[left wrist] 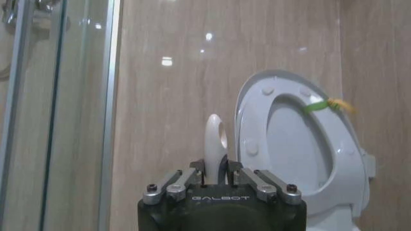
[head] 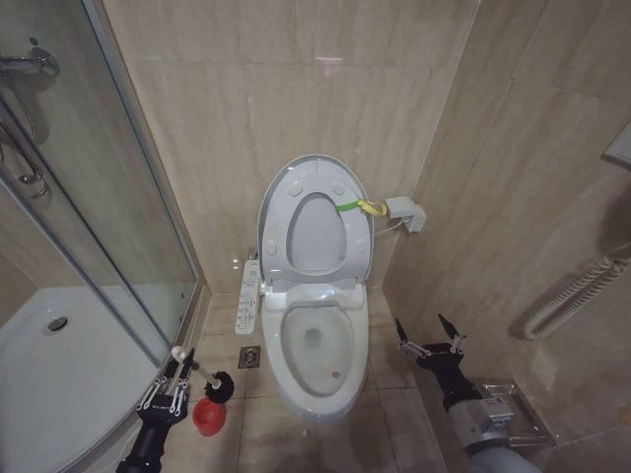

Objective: Open the toilet lid, clean the toilet bowl with a toilet brush, close the toilet lid, and flush.

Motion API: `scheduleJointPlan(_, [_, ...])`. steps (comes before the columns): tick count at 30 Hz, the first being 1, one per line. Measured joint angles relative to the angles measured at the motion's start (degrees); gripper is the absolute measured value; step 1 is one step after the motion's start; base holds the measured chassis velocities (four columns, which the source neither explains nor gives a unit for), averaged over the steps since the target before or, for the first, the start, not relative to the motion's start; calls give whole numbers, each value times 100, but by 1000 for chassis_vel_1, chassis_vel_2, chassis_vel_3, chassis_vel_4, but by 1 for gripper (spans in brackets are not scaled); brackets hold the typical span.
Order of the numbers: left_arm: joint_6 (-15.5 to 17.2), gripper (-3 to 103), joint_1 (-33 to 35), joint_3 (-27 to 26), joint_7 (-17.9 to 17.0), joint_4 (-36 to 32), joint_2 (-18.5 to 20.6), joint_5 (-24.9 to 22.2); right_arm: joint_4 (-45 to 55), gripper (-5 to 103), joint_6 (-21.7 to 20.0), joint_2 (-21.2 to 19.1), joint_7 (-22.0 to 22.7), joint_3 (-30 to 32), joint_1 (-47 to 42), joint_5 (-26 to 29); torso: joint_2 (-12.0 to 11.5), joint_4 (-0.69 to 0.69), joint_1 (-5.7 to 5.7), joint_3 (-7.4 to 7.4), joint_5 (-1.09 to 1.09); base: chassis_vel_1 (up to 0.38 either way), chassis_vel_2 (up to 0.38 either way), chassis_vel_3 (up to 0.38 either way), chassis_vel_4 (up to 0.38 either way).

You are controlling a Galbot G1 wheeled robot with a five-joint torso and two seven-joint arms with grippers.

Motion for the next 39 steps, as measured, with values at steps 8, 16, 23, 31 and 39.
scheduleJointPlan(8, [271,22,136,56,-61,-490,137,-198,0,100,0,0,2,0,0,0,0,0,-1,0,-1,0,0,0,0])
scheduleJointPlan(16, [524,22,-35,9,-73,-612,503,-510,0,100,0,0,2,0,-1,0,0,0,-1,0,-1,0,0,0,0])
scheduleJointPlan(23, [695,22,-240,22,-91,-611,831,-644,0,100,0,0,1,0,-1,0,0,0,-1,0,-1,0,0,0,0])
scheduleJointPlan(31, [794,22,-359,39,-129,-717,1041,-735,0,100,0,0,1,0,-1,0,0,0,0,0,-1,0,0,0,0])
scheduleJointPlan(39, [950,22,-381,84,-203,-1016,1264,-809,0,100,0,0,2,0,-1,0,0,0,1,0,-1,0,0,0,0])
